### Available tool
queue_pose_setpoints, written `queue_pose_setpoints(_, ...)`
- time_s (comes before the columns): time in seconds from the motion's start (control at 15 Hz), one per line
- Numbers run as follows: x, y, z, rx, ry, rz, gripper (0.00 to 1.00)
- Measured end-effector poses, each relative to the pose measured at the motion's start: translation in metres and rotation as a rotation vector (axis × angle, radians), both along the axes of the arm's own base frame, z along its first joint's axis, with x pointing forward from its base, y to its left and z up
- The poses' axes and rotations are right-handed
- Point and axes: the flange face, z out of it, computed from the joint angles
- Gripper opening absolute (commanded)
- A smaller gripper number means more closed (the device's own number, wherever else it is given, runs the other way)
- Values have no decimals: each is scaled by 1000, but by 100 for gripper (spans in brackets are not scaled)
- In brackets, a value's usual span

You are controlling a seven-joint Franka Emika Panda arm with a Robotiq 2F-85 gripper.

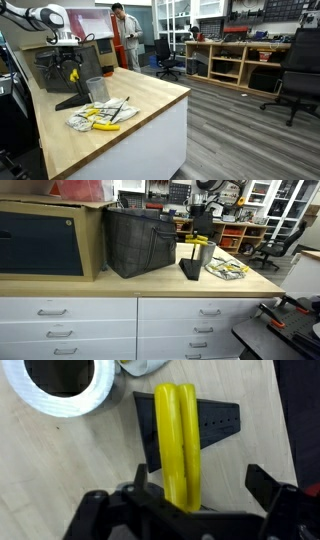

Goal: Remove one black object from the black stand

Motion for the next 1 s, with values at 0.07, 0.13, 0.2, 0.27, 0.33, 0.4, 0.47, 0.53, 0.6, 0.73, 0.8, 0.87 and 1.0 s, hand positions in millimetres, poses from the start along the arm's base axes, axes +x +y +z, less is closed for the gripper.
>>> queue_pose_setpoints(0.07, 2, -3, 0, 1, 4, 10, 100)
queue_pose_setpoints(0.13, 4, -7, 1, 0, 5, 12, 100)
queue_pose_setpoints(0.2, 6, -12, 3, 0, 6, 15, 100)
queue_pose_setpoints(0.27, 8, -16, 5, 0, 6, 13, 75)
queue_pose_setpoints(0.33, 10, -20, 7, 0, 6, 12, 74)
queue_pose_setpoints(0.4, 11, -23, 8, 1, 10, 16, 68)
queue_pose_setpoints(0.47, 11, -26, 9, 0, 16, 17, 58)
queue_pose_setpoints(0.53, 11, -27, 9, -1, 23, 20, 51)
queue_pose_setpoints(0.6, 11, -28, 9, -2, 31, 28, 43)
queue_pose_setpoints(0.73, 9, -28, 7, -4, 48, 36, 29)
queue_pose_setpoints(0.8, 8, -28, 6, -5, 56, 41, 20)
queue_pose_setpoints(0.87, 8, -27, 4, -5, 64, 50, 13)
queue_pose_setpoints(1.0, 7, -27, 3, -4, 70, 60, 1)
